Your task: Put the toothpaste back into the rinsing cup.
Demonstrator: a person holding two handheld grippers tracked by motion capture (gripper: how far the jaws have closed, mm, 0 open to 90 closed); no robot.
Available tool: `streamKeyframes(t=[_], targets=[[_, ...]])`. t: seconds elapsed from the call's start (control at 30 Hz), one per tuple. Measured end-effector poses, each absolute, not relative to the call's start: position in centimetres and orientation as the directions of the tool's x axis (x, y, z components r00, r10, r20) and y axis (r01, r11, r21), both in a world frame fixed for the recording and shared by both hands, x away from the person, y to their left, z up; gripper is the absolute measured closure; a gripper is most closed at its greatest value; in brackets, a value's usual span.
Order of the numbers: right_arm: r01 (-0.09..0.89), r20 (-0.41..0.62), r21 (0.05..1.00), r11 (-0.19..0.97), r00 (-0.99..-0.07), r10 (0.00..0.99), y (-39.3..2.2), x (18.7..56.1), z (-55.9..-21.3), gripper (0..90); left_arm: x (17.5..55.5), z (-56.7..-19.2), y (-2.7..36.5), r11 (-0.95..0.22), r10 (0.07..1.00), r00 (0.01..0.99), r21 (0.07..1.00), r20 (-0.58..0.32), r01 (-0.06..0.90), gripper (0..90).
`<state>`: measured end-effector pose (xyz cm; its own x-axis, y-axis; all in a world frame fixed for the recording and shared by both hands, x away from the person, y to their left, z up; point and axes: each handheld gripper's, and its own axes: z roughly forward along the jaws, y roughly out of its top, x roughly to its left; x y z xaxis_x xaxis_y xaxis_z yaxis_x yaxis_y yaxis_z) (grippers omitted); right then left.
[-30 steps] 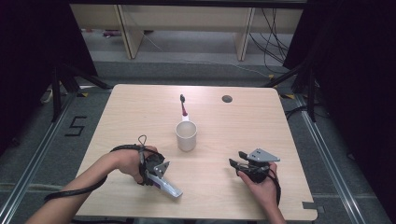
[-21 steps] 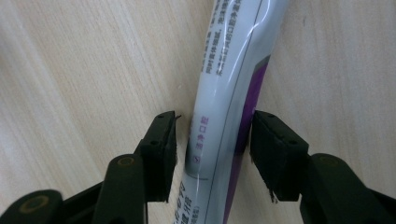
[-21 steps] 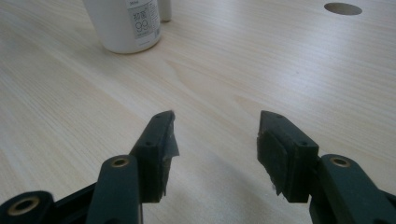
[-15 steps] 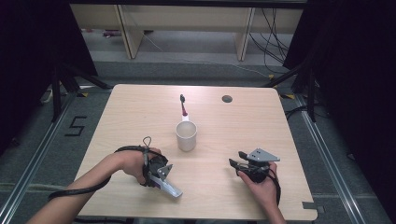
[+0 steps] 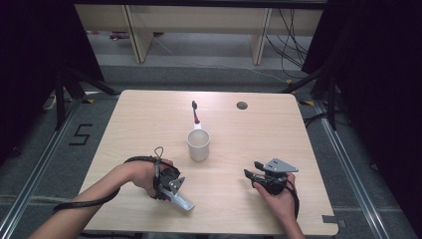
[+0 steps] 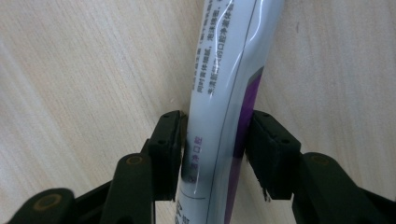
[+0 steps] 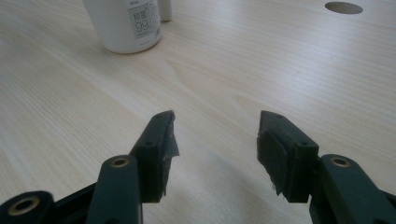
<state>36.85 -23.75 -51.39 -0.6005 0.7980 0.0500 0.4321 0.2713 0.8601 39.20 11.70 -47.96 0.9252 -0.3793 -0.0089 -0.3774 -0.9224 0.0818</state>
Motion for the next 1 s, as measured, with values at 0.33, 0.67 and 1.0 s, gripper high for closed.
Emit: streamKeyframes(t=[0.33,0.67,1.0], targets=[[0.425,0.045,0.864,0.271,-0.601,0.798,-23.74,36.86,-51.42,47.0,38.90,-47.94,11.62,-0.915,-0.397,0.918,0.068,0.005,-0.397,58.3],[0.424,0.042,0.863,0.276,-0.603,0.797,-23.73,36.87,-51.41,47.0,38.40,-47.91,11.91,-0.925,-0.372,0.928,0.081,0.009,-0.372,65.3],[0.424,0.042,0.862,0.276,-0.604,0.796,-23.74,36.88,-51.41,47.0,38.23,-47.90,12.05,-0.923,-0.375,0.927,0.093,-0.002,-0.373,73.0]])
